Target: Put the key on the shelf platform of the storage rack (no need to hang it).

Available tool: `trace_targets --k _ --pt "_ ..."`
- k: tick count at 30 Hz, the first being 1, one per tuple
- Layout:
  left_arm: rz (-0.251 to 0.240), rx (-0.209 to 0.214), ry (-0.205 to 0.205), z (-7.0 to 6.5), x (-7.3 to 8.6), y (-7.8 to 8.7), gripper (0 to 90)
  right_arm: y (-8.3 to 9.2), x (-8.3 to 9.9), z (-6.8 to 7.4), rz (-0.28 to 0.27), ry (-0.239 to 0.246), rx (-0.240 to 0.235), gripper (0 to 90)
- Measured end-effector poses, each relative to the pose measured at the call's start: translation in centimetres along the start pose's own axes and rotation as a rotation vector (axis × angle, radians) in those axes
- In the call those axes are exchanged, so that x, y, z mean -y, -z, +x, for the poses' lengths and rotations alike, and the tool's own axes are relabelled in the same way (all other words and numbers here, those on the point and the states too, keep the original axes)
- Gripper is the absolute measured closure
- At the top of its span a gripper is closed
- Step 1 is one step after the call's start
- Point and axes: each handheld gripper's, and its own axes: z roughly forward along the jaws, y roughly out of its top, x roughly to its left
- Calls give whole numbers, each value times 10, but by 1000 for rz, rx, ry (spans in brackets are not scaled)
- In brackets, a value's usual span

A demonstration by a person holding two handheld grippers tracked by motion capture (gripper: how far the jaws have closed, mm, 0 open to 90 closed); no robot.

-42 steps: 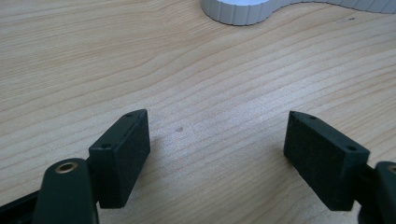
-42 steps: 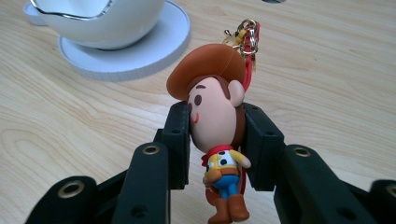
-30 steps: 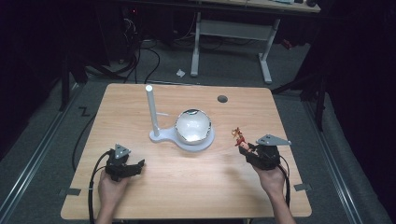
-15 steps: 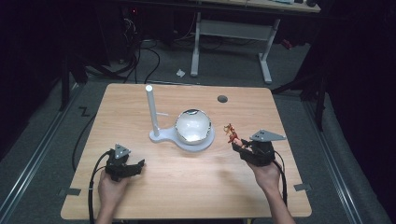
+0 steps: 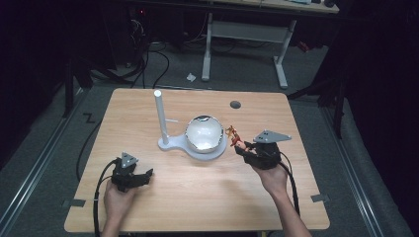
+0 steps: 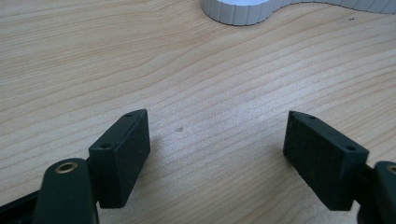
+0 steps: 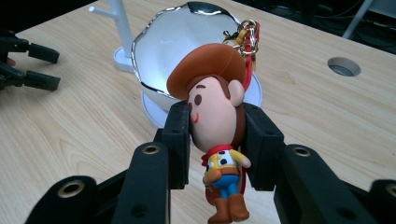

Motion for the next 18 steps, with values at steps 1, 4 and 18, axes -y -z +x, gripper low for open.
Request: trace_targets --k 1,4,18 --pt "0 0 0 0 0 0 231 -3 -3 2 3 4 -6 664" --pt "1 0 -1 0 0 0 231 -7 -9 4 3 14 -17 664" --pt "1 0 -1 0 0 0 231 -22 -25 11 7 40 -59 664"
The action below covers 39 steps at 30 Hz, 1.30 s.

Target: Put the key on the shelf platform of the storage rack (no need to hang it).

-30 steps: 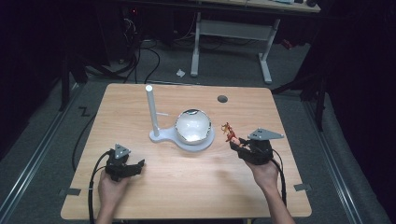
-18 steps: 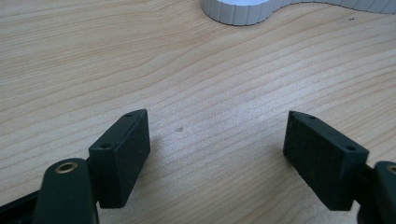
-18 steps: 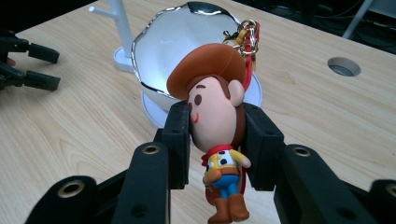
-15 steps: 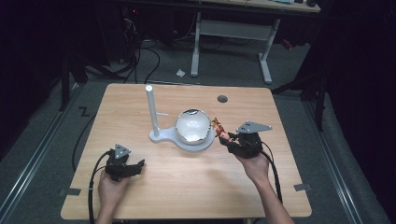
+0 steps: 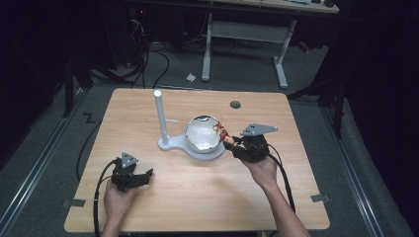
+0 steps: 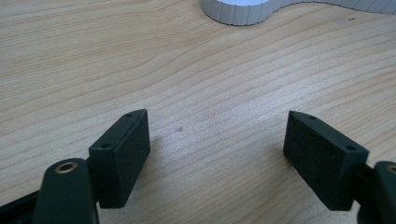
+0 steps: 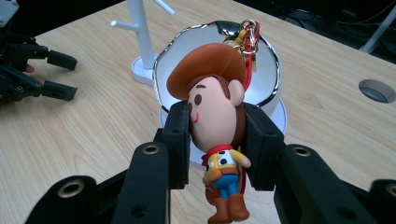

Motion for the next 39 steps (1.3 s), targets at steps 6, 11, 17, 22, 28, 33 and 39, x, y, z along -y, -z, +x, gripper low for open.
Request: trace_targets --k 6,11,17,22,28,33,39 --pt "-1 0 1 0 0 0 231 -6 -6 1 2 4 -14 664" --pt "1 0 -1 0 0 0 231 -12 -11 2 11 10 -25 664" --pt "1 0 -1 0 0 0 231 -22 -14 4 21 11 -45 664" --pt "0 0 0 0 0 0 231 -30 -19 6 35 19 -58 664" --pt "0 0 0 0 0 0 231 -39 -25 7 48 33 -68 664" --pt "0 0 0 0 0 0 231 -53 -29 10 69 38 -82 663" --pt "0 0 0 0 0 0 231 -65 -30 9 90 31 -88 663"
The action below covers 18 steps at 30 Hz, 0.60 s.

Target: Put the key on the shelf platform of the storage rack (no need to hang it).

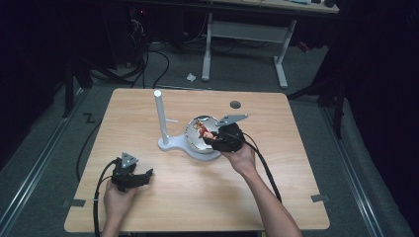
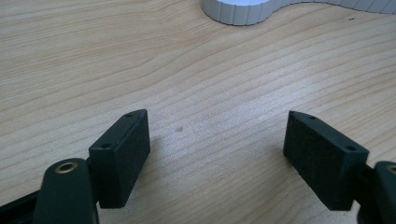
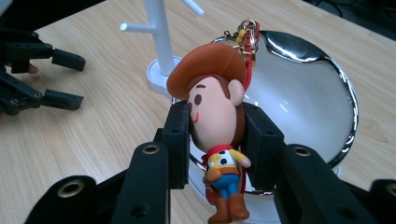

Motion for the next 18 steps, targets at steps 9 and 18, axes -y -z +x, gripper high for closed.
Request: trace_targets --k 9,18 --pt "-1 -1 1 0 0 0 231 -16 0 -4 37 -5 6 663" --pt "0 -1 1 0 0 0 231 -28 -1 -7 67 -15 24 661"
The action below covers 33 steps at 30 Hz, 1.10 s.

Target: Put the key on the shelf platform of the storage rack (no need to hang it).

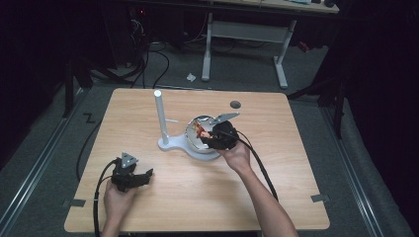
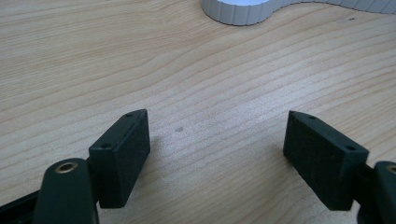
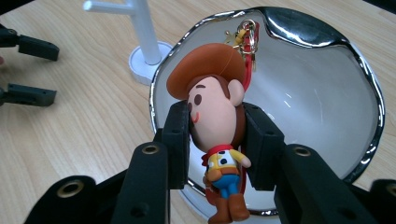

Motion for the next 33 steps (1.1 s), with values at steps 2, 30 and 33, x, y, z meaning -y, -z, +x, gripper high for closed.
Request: trace_targets --k 2,30,33 --pt "0 0 0 0 0 0 232 -3 0 -1 8 -4 8 661" --pt "0 0 0 0 0 0 231 -7 2 -11 -4 -55 27 479" --pt "1 0 -1 0 0 0 231 0 2 -13 -20 -62 32 478"
